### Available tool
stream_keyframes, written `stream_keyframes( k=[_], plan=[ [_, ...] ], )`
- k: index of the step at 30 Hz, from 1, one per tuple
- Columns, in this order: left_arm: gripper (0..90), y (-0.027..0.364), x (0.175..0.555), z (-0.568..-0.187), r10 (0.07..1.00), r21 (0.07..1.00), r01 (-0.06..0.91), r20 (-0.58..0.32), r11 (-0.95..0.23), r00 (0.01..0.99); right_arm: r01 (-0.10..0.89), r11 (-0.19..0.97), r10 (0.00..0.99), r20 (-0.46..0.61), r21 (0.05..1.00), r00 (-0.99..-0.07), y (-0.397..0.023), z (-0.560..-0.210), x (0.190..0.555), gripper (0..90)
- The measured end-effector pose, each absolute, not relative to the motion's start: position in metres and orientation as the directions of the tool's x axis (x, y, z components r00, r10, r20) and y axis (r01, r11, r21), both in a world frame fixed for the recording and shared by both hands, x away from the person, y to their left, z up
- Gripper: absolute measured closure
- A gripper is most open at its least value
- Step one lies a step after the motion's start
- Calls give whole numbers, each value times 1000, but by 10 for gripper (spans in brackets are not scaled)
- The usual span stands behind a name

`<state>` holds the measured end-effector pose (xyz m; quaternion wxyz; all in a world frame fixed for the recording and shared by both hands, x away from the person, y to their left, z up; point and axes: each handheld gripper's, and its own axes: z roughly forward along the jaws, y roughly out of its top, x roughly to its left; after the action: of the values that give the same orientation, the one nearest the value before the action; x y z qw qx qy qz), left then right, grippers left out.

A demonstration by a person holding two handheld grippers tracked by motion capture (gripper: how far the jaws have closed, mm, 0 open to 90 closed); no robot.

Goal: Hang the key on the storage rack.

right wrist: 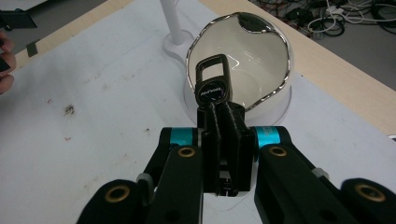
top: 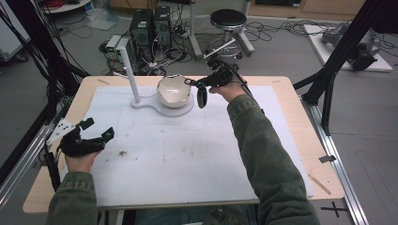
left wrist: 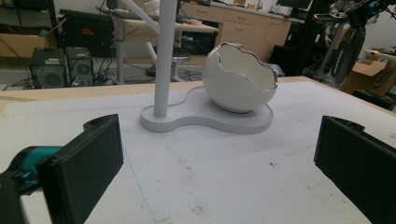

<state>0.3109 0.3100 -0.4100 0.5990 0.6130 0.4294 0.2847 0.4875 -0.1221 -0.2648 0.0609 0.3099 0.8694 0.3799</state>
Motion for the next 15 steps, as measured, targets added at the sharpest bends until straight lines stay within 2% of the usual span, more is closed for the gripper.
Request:
stream_keyframes(
  k=[15],
  plan=[
    [17, 311, 311, -410, 866, 978, 187, -168, 88, 470, 475, 525, 556, 138, 706, -820, -87, -264, 492, 852]
  ],
)
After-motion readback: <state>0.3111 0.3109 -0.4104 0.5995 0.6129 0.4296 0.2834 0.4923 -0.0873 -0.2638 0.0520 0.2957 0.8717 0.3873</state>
